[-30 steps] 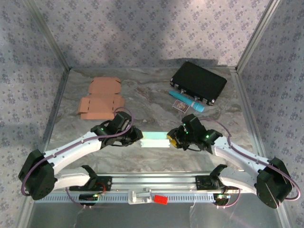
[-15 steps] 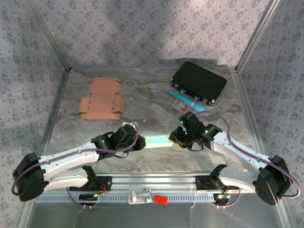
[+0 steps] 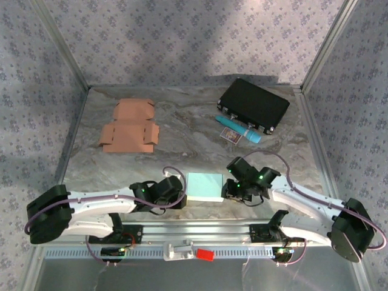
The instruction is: Fold the paper box
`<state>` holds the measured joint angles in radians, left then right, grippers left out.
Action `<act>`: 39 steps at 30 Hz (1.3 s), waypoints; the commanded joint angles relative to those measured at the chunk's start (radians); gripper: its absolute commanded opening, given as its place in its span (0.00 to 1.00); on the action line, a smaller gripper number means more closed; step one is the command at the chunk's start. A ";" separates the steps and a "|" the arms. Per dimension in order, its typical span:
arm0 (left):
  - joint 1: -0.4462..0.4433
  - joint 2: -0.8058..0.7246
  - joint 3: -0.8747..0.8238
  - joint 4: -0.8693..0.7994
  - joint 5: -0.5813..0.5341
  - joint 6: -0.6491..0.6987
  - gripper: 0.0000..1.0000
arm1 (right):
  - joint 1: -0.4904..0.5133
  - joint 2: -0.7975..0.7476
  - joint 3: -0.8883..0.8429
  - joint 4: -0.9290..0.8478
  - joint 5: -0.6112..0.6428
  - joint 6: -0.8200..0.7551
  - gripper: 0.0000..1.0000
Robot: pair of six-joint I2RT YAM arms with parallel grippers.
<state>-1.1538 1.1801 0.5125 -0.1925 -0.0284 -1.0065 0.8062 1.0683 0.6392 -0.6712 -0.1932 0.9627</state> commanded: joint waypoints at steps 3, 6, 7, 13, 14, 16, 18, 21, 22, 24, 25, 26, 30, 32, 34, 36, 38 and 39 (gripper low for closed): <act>0.092 -0.085 0.152 -0.137 -0.060 0.023 0.33 | -0.026 -0.045 0.205 -0.175 0.192 -0.072 0.88; 0.215 -0.180 0.263 -0.290 -0.133 0.083 1.00 | -0.037 -0.142 0.359 -0.278 0.459 -0.143 0.99; 0.273 -0.207 0.299 -0.339 -0.154 0.110 1.00 | -0.042 -0.175 0.404 -0.282 0.573 -0.178 0.99; 0.548 -0.336 0.381 -0.587 -0.578 0.222 1.00 | -0.059 -0.314 0.284 -0.027 1.253 -0.489 0.99; 0.555 -0.356 0.360 -0.595 -0.693 0.241 1.00 | -0.072 -0.344 0.215 0.103 1.275 -0.606 0.99; 0.570 -0.407 0.294 -0.564 -0.868 0.360 1.00 | -0.143 -0.391 0.069 0.300 1.247 -0.795 0.99; 0.589 -0.459 0.194 -0.410 -0.911 0.538 1.00 | -0.223 -0.411 -0.006 0.295 1.172 -0.791 0.99; 0.658 -0.535 0.040 -0.215 -0.837 0.741 1.00 | -0.331 -0.416 -0.094 0.283 1.035 -0.758 0.99; 0.696 -0.551 0.001 -0.183 -0.787 0.767 1.00 | -0.358 -0.416 -0.120 0.284 1.010 -0.733 0.99; 0.771 -0.559 -0.052 -0.146 -0.700 0.784 1.00 | -0.393 -0.416 -0.168 0.334 0.959 -0.731 0.99; 0.807 -0.554 -0.075 -0.122 -0.657 0.793 1.00 | -0.410 -0.411 -0.194 0.362 0.942 -0.733 0.99; 0.834 -0.546 -0.098 -0.100 -0.620 0.796 1.00 | -0.420 -0.403 -0.208 0.378 0.934 -0.726 0.99; 0.893 -0.495 -0.195 0.083 -0.507 0.841 1.00 | -0.485 -0.352 -0.276 0.486 0.864 -0.743 0.99; 0.913 -0.467 -0.236 0.189 -0.473 0.855 1.00 | -0.523 -0.343 -0.304 0.546 0.824 -0.751 0.99; 0.941 -0.424 -0.265 0.281 -0.447 0.851 1.00 | -0.557 -0.344 -0.332 0.609 0.781 -0.758 0.99; 0.968 -0.381 -0.255 0.300 -0.434 0.841 1.00 | -0.580 -0.344 -0.353 0.644 0.756 -0.761 0.99; 0.980 -0.354 -0.241 0.312 -0.420 0.841 1.00 | -0.593 -0.357 -0.359 0.665 0.744 -0.788 0.99; 0.980 -0.363 -0.231 0.303 -0.418 0.840 1.00 | -0.588 -0.370 -0.356 0.672 0.734 -0.819 0.99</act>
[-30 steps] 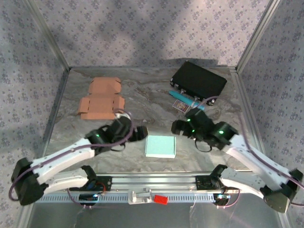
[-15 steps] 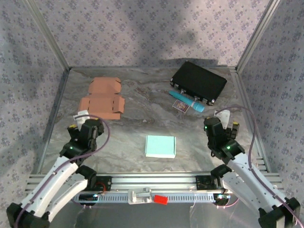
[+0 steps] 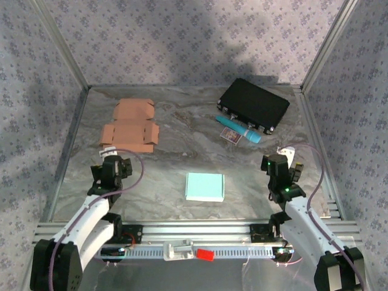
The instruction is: Fold the paper box
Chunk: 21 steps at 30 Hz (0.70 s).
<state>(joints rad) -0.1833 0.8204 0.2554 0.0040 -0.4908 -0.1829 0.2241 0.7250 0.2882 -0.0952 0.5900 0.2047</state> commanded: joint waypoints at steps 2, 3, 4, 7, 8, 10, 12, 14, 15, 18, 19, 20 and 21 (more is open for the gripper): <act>0.005 -0.078 0.077 0.035 0.045 0.008 1.00 | 0.054 -0.080 0.041 0.085 -0.019 -0.116 0.99; -0.004 -0.127 0.112 -0.004 0.024 -0.029 1.00 | 0.093 -0.101 0.070 0.072 0.000 -0.124 0.99; -0.005 -0.179 0.168 -0.098 0.047 -0.070 1.00 | 0.118 -0.112 0.127 0.016 -0.023 -0.074 0.99; 0.031 -0.262 0.273 -0.452 -0.111 -0.570 1.00 | 0.041 -0.052 0.373 -0.418 -0.177 0.370 0.99; 0.082 -0.286 0.264 -0.436 0.010 -0.527 1.00 | 0.008 -0.027 0.396 -0.382 -0.285 0.370 0.99; 0.194 -0.262 0.247 -0.397 0.280 -0.512 1.00 | -0.028 0.055 0.399 -0.298 -0.523 0.400 0.99; 0.243 -0.123 0.328 -0.548 0.349 -0.570 1.00 | 0.049 0.180 0.475 -0.345 -0.506 0.460 0.99; 0.225 -0.015 0.394 -0.657 0.281 -0.620 1.00 | 0.241 0.312 0.581 -0.424 -0.334 0.455 0.99; 0.235 -0.004 0.399 -0.657 0.279 -0.635 1.00 | 0.292 0.368 0.629 -0.426 -0.310 0.456 0.99; 0.291 0.094 0.451 -0.661 0.268 -0.699 1.00 | 0.437 0.552 0.777 -0.441 -0.309 0.484 0.99; 0.298 0.175 0.490 -0.666 0.277 -0.701 1.00 | 0.481 0.618 0.833 -0.437 -0.325 0.487 0.99; 0.299 0.271 0.544 -0.676 0.289 -0.695 1.00 | 0.522 0.679 0.890 -0.440 -0.343 0.497 0.99; 0.299 0.355 0.602 -0.720 0.298 -0.686 1.00 | 0.552 0.725 0.951 -0.436 -0.357 0.506 0.99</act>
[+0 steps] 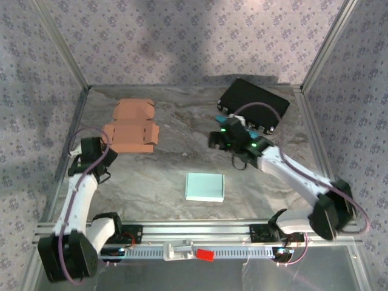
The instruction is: Fold the paper box
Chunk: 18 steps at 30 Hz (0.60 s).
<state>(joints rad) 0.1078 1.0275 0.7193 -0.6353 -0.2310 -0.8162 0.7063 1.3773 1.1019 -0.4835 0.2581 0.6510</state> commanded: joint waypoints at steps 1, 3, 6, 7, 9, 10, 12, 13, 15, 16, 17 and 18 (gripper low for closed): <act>0.008 0.231 0.204 -0.107 0.041 -0.037 1.00 | 0.096 0.126 0.185 -0.043 -0.043 0.074 0.99; 0.013 0.321 0.286 -0.097 0.038 0.013 1.00 | 0.121 0.198 0.238 -0.013 -0.107 0.123 0.99; 0.048 0.383 0.344 0.039 0.065 0.101 0.98 | 0.118 0.270 0.254 0.076 -0.258 0.185 0.89; 0.066 0.429 0.367 0.088 0.120 0.136 0.93 | 0.120 0.292 0.265 0.085 -0.292 0.192 0.87; 0.085 0.558 0.456 0.093 0.206 0.201 0.75 | 0.129 0.322 0.284 0.086 -0.328 0.192 0.84; 0.086 0.630 0.511 0.068 0.228 0.227 0.68 | 0.134 0.332 0.286 0.089 -0.349 0.191 0.82; 0.086 0.726 0.575 0.047 0.259 0.236 0.63 | 0.142 0.345 0.280 0.128 -0.415 0.193 0.77; 0.086 0.751 0.583 0.060 0.271 0.235 0.62 | 0.152 0.355 0.285 0.125 -0.434 0.195 0.76; 0.085 0.775 0.576 0.092 0.289 0.230 0.62 | 0.172 0.391 0.321 0.064 -0.484 0.193 0.72; 0.084 0.790 0.580 0.092 0.293 0.231 0.62 | 0.188 0.421 0.352 0.006 -0.513 0.184 0.68; 0.084 0.809 0.588 0.081 0.297 0.236 0.62 | 0.205 0.447 0.378 -0.065 -0.537 0.168 0.64; 0.081 0.821 0.592 0.074 0.297 0.243 0.62 | 0.222 0.471 0.402 -0.110 -0.553 0.152 0.62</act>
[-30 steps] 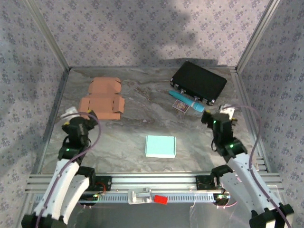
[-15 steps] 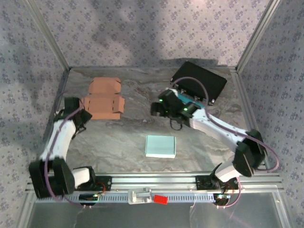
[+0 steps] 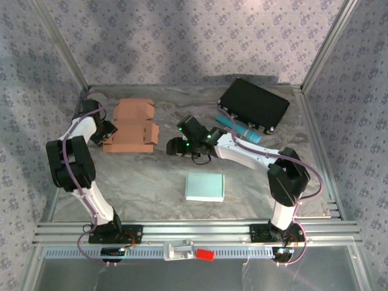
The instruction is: Fold the paper box
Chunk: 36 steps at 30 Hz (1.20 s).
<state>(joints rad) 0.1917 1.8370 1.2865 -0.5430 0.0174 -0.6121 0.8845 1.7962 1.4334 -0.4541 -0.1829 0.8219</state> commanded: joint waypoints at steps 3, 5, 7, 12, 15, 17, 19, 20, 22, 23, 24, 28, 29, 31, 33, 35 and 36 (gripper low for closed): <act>-0.008 0.025 0.012 -0.012 0.052 0.057 0.61 | 0.125 0.099 0.116 -0.306 -0.127 -0.068 0.61; -0.010 0.029 0.004 -0.002 0.057 0.064 0.61 | 0.175 0.107 0.114 -0.370 -0.118 -0.063 0.61; -0.017 0.040 0.003 0.002 0.061 0.074 0.61 | 0.205 0.106 0.088 -0.396 -0.092 -0.029 0.61; -0.045 0.081 0.009 -0.010 0.044 0.085 0.59 | 0.221 0.139 0.022 -0.343 -0.026 0.070 0.59; -0.066 0.080 -0.008 -0.012 0.046 0.071 0.58 | 0.210 0.162 0.014 -0.377 0.049 0.109 0.57; -0.089 0.065 -0.029 -0.010 0.044 0.063 0.58 | 0.187 0.146 -0.021 -0.402 0.088 0.126 0.56; -0.107 0.047 -0.056 -0.007 0.061 0.045 0.58 | 0.160 0.113 -0.071 -0.413 0.119 0.128 0.57; -0.114 0.038 -0.076 0.002 0.073 0.031 0.58 | 0.143 0.090 -0.104 -0.417 0.119 0.126 0.57; -0.132 0.014 -0.120 0.014 0.078 0.003 0.58 | 0.109 0.041 -0.166 -0.433 0.126 0.122 0.57; -0.145 0.000 -0.144 0.019 0.080 -0.010 0.58 | 0.085 0.012 -0.197 -0.446 0.129 0.106 0.57; -0.155 -0.013 -0.162 0.022 0.079 -0.023 0.57 | 0.064 -0.017 -0.225 -0.450 0.140 0.086 0.57; -0.218 -0.056 -0.238 0.026 0.091 -0.085 0.57 | -0.066 -0.140 -0.376 -0.448 0.144 -0.008 0.58; -0.240 -0.068 -0.257 0.028 0.094 -0.099 0.57 | -0.105 -0.165 -0.401 -0.450 0.143 -0.040 0.58; -0.282 -0.097 -0.296 0.032 0.092 -0.133 0.56 | -0.177 -0.197 -0.436 -0.458 0.147 -0.098 0.58; -0.334 -0.126 -0.338 0.043 0.098 -0.177 0.56 | -0.258 -0.220 -0.459 -0.463 0.148 -0.157 0.58; -0.411 -0.147 -0.376 0.053 0.104 -0.224 0.55 | -0.347 -0.246 -0.472 -0.464 0.151 -0.185 0.58; -0.447 -0.156 -0.388 0.048 0.099 -0.244 0.55 | -0.380 -0.257 -0.474 -0.460 0.151 -0.230 0.58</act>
<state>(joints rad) -0.1757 1.6852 0.9573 -0.4458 0.0708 -0.7609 0.5739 1.5661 0.9852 -0.8757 -0.0666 0.7105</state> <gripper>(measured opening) 0.556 0.577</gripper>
